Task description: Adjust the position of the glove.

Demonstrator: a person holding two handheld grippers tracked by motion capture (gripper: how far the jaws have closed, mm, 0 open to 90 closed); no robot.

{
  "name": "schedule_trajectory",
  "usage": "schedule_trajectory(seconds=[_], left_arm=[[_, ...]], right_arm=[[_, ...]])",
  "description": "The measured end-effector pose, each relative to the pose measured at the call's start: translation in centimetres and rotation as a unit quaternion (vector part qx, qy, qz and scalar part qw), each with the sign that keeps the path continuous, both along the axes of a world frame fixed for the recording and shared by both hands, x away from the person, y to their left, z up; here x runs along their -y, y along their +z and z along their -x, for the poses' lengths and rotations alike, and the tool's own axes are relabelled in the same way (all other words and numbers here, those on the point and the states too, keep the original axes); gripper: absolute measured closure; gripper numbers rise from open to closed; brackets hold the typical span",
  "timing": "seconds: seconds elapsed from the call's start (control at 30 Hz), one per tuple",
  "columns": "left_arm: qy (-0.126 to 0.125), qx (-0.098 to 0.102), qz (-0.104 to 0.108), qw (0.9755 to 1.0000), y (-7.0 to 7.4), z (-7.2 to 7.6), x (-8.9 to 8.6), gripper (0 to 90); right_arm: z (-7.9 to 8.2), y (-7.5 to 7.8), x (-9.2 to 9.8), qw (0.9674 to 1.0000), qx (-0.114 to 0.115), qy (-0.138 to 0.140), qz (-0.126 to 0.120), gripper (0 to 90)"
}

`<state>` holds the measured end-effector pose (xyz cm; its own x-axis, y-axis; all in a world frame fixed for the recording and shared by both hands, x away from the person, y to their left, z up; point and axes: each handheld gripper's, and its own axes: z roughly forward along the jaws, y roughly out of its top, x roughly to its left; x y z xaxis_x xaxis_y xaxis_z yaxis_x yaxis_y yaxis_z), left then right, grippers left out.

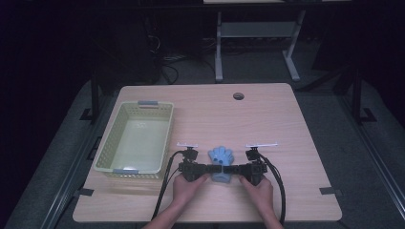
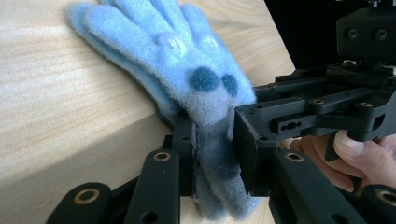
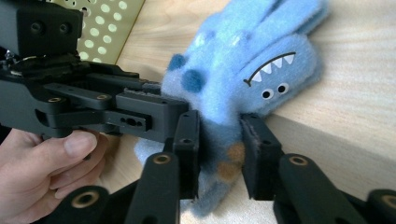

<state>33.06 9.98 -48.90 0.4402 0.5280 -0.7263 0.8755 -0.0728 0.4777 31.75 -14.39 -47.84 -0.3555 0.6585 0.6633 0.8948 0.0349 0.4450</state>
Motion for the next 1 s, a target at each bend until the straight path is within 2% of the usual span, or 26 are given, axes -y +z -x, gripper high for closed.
schedule_trajectory(seconds=[0.13, 0.23, 0.4, 1.0], left_arm=[[-0.002, 0.002, -0.001, 1.0, 0.1, -0.2, 0.1, 72.2], [-0.003, 0.006, -0.003, 1.0, 0.1, -0.3, 0.1, 74.1], [-0.002, 0.007, -0.003, 1.0, 0.2, -0.3, 0.2, 74.5], [-0.01, 0.013, 0.006, 0.9998, 0.7, -0.5, -0.1, 76.1]], right_arm=[[-0.1, 0.3, -0.2, 0.9998, 0.012, 0.005, 0.013, 75.6], [-0.2, 0.5, -0.3, 0.9997, 0.013, 0.012, 0.014, 76.8], [-0.2, 0.4, -0.2, 0.9999, 0.011, 0.011, 0.007, 77.5], [0.0, 1.3, -0.4, 0.9997, 0.019, 0.01, 0.01, 78.3]])
